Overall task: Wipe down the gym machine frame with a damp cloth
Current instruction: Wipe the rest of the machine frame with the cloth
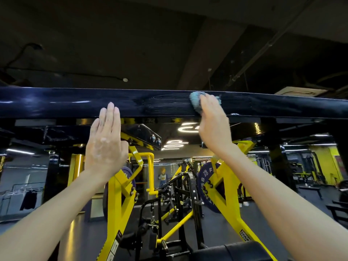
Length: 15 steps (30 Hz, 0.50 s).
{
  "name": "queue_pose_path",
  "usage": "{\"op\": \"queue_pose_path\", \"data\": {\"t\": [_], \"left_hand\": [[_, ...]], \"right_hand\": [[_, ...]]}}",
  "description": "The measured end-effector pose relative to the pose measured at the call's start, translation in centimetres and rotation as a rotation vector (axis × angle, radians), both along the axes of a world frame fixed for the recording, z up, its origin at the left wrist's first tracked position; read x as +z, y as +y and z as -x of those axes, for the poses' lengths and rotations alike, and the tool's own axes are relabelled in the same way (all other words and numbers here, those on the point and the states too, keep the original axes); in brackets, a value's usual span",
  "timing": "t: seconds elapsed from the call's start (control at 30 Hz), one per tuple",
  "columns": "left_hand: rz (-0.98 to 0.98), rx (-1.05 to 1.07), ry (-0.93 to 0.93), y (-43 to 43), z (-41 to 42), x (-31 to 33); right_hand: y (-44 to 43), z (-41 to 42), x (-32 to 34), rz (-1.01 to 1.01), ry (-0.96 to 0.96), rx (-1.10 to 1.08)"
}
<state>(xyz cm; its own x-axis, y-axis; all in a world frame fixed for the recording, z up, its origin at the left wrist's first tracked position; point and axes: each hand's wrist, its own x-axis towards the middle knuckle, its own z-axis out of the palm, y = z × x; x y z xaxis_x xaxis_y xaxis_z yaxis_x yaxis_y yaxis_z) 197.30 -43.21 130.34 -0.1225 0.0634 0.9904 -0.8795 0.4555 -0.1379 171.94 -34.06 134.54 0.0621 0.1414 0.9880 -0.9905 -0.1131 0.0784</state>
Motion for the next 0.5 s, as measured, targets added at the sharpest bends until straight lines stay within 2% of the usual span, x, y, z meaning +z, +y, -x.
{"op": "queue_pose_path", "data": {"t": [0.17,0.37,0.5], "left_hand": [[0.000,-0.014,0.014,0.0,0.4,0.0],[-0.005,-0.005,0.008,0.4,0.4,-0.2],[-0.014,0.052,-0.029,0.4,-0.2,-0.1]], "right_hand": [[-1.3,-1.9,0.5,0.085,-0.146,0.004],[-3.4,-10.0,1.0,0.042,0.109,0.132],[-4.2,-12.9,0.9,-0.033,0.254,0.113]]}}
